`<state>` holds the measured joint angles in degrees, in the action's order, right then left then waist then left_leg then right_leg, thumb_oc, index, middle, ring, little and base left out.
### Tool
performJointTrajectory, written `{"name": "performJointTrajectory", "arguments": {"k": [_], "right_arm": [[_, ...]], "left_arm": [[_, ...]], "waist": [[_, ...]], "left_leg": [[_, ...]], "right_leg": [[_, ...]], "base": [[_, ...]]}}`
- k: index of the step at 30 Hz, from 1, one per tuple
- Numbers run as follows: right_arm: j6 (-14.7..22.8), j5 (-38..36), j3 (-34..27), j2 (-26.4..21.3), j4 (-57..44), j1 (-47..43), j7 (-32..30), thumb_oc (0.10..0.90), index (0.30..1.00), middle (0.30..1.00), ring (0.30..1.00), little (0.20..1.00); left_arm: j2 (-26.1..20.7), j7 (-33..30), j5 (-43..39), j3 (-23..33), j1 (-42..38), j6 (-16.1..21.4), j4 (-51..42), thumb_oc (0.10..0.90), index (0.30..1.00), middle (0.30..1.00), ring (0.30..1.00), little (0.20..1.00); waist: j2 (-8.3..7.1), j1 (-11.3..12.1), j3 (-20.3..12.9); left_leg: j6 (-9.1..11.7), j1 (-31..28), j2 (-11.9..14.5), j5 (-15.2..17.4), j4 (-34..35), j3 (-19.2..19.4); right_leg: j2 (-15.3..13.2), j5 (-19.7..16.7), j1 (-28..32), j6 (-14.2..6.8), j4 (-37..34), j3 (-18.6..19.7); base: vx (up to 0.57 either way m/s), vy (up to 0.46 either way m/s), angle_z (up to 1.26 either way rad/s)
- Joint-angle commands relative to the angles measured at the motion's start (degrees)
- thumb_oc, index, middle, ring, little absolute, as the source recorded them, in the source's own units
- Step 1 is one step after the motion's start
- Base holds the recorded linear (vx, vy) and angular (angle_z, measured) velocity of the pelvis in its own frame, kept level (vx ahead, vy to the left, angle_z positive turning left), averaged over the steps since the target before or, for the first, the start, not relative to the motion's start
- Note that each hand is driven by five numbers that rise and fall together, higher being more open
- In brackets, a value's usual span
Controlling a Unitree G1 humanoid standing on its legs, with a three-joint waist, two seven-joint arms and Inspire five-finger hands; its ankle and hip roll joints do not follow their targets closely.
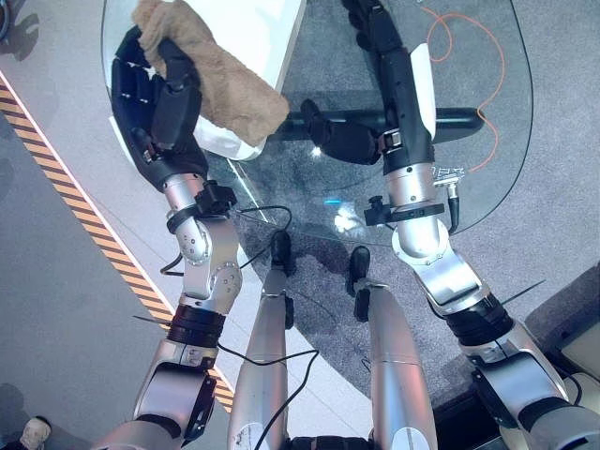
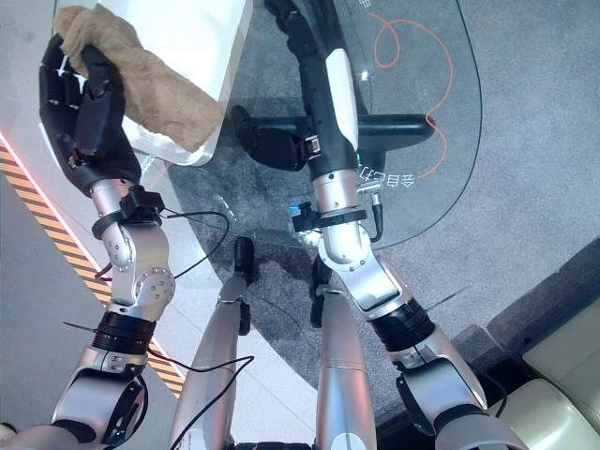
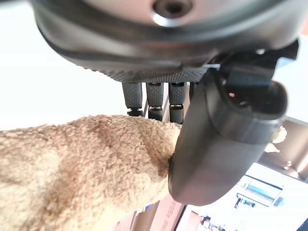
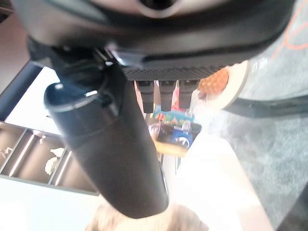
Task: Wipe the table with a cloth and put it in the basket.
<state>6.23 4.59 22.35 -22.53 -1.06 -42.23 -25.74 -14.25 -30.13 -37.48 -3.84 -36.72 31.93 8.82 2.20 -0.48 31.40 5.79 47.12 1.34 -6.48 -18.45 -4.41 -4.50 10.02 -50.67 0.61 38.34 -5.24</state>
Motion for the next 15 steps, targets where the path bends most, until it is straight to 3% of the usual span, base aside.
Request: {"name": "performJointTrajectory", "arguments": {"k": [1, 7, 15], "right_arm": [[6.38, 2.28, -2.13, 1.40, -6.81, -7.18, -2.23, 0.800, 0.900, 0.900, 0.900, 0.900], [4.66, 2.33, -2.39, 0.82, -5.42, -7.20, -5.59, 0.800, 0.900, 0.900, 0.900, 0.900], [3.62, 3.06, -4.49, -1.31, 2.13, -5.27, -16.27, 0.800, 0.900, 0.900, 0.900, 0.900]], "left_arm": [[-3.52, -1.67, 8.01, 3.24, -9.54, 10.18, -4.48, 0.100, 0.300, 0.300, 0.300, 0.200], [-4.39, -4.71, 10.78, 3.45, -10.79, 10.65, -1.97, 0.100, 0.300, 0.300, 0.300, 0.200], [-6.47, -6.77, 12.93, 3.64, -12.17, 12.49, 3.07, 0.100, 0.300, 0.300, 0.300, 0.200]], "waist": [[-0.37, -0.34, -1.60], [-0.37, -0.69, -1.60], [-0.39, -1.42, -1.60]], "left_leg": [[-4.17, -2.25, -4.24, 8.28, -6.17, 4.35], [-4.05, -2.02, -4.12, 8.49, -6.42, 4.36], [-4.00, -2.45, -3.76, 8.62, -5.99, 4.73]], "right_leg": [[4.55, -3.55, 3.44, -1.71, -8.06, 1.71], [4.56, -3.46, 3.15, -1.70, -7.92, 2.04], [4.46, -3.47, 3.36, -1.87, -8.26, 2.31]], "base": [[0.00, 0.000, 0.00], [0.00, 0.000, 0.00], [0.00, 0.004, 0.00]]}}
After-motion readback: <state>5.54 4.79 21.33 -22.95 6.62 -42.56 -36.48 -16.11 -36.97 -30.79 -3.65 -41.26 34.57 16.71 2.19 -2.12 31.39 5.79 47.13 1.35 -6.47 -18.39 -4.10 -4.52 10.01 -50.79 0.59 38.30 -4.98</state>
